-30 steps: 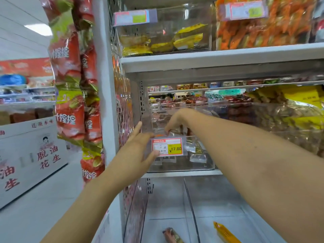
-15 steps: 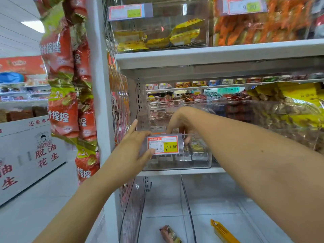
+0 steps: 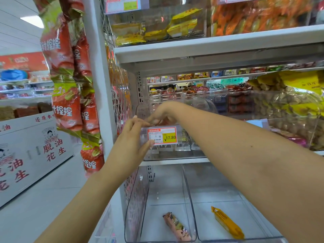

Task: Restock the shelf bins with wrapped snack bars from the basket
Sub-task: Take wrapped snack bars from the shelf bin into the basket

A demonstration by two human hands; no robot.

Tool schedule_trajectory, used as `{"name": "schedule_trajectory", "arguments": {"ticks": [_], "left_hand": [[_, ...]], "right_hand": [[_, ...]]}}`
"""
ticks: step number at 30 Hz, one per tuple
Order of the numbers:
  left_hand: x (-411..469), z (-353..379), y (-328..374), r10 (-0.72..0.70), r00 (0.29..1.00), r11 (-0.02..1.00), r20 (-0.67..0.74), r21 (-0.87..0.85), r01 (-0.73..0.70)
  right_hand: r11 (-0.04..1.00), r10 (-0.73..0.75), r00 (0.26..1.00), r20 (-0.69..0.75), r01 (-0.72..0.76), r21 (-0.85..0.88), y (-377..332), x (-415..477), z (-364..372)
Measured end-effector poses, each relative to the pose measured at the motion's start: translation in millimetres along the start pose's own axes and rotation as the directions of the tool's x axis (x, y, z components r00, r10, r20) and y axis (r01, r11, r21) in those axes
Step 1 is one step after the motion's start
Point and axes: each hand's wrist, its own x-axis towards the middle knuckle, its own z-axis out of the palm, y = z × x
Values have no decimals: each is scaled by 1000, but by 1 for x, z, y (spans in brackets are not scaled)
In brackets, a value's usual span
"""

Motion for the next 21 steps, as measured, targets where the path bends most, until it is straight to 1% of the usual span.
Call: {"name": "schedule_trajectory", "arguments": {"ticks": [4, 7, 9, 11, 13, 14, 16, 17, 18, 19, 20, 21], "left_hand": [[1, -1, -3, -13, 1000, 1000, -3, -2, 13], [2, -3, 0, -34, 999, 999, 18, 35, 34], [3, -4, 3, -56, 998, 997, 40, 47, 54], [2, -6, 6, -72, 996, 996, 51, 59, 69], [-4, -7, 12, -55, 998, 997, 15, 64, 54], [-11, -8, 17, -40, 999, 998, -35, 48, 42], [-34, -8, 32, -14, 985, 1000, -170, -3, 13], [-47, -7, 41, -17, 979, 999, -203, -46, 7], [-62, -4, 49, -42, 977, 995, -210, -97, 22], [-76, 0, 56, -68, 982, 989, -174, -138, 44], [-89, 5, 62, -94, 990, 983, -108, -167, 75], [-101, 12, 66, -109, 994, 981, -23, -162, 104]], "right_hand": [[995, 10, 998, 63, -16, 101, 7, -12, -4], [996, 9, 996, 88, -17, 92, 12, -24, -6], [996, -15, 997, 81, 8, 86, 13, -30, -6], [995, -53, 998, 19, 51, 87, 13, -37, -7], [990, -132, 980, -149, 137, 26, 15, -51, -8], [980, -197, 946, -256, 197, -25, 18, -61, -9], [938, -341, 831, -440, 334, -97, 29, -89, -6], [910, -395, 771, -500, 403, -98, 37, -108, -2], [887, -432, 732, -527, 449, -104, 46, -126, 5], [872, -467, 718, -516, 472, -132, 58, -145, 12], [869, -485, 734, -476, 463, -173, 70, -160, 21], [872, -490, 763, -422, 440, -215, 83, -176, 32]]}}
